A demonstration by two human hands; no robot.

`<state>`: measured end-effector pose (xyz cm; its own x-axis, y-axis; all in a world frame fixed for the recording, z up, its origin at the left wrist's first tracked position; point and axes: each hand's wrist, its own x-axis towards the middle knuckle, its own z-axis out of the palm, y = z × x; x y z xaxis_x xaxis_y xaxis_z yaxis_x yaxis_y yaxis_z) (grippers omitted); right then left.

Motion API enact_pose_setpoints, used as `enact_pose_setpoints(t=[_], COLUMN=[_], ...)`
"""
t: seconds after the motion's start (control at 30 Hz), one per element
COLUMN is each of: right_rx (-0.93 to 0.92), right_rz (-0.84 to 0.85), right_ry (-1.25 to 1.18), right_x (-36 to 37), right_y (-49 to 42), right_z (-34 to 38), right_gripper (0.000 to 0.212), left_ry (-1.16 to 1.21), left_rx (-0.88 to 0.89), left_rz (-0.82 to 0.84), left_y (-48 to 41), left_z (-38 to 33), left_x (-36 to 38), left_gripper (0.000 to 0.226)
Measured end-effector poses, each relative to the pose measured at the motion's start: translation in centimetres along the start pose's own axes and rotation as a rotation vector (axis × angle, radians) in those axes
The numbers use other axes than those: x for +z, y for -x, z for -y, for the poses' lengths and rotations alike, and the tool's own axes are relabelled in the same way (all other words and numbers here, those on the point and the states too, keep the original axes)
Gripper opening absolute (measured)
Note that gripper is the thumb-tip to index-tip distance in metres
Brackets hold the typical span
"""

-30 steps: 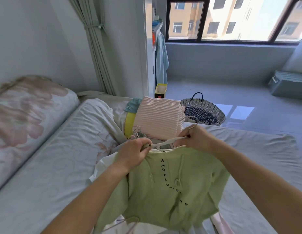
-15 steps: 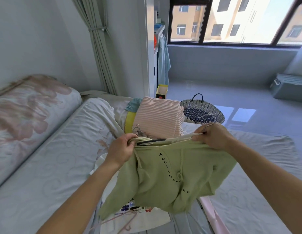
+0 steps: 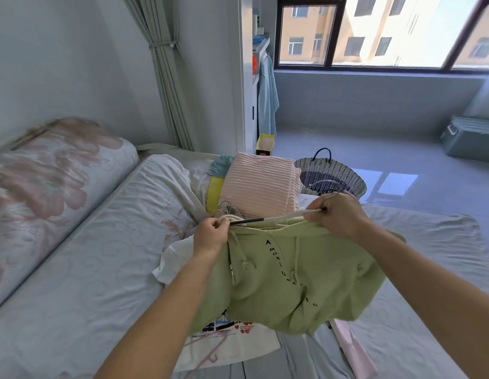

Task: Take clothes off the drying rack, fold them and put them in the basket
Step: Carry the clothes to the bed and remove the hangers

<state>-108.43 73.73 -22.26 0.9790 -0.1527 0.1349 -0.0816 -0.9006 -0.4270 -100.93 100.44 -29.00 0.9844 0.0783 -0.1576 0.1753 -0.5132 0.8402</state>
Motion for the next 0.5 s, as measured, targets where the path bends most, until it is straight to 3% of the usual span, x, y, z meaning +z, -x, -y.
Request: enact_pose_setpoints(t=[0.2,0.33,0.5], right_rx=[0.085,0.202,0.193], right_rz=[0.023,-0.031,-0.07], right_ry=[-0.011,-0.604,-0.578], right_x=[-1.1,-2.4,-1.6], right_y=[1.3,2.6,2.2], right_z=[-1.1,-0.4,1.7], right_gripper=[0.026,0.007,0.006], left_ry=[0.125,0.164,0.108], left_rx=[0.001,-0.036,0.075], left_rz=[-0.07,-0.066,0.151], left_y=[-1.0,-1.4,-0.2], left_z=[1.5,3.3,1.3], left_x=[-1.5,-2.3,-0.5], left_gripper=[0.005,0.005,0.009])
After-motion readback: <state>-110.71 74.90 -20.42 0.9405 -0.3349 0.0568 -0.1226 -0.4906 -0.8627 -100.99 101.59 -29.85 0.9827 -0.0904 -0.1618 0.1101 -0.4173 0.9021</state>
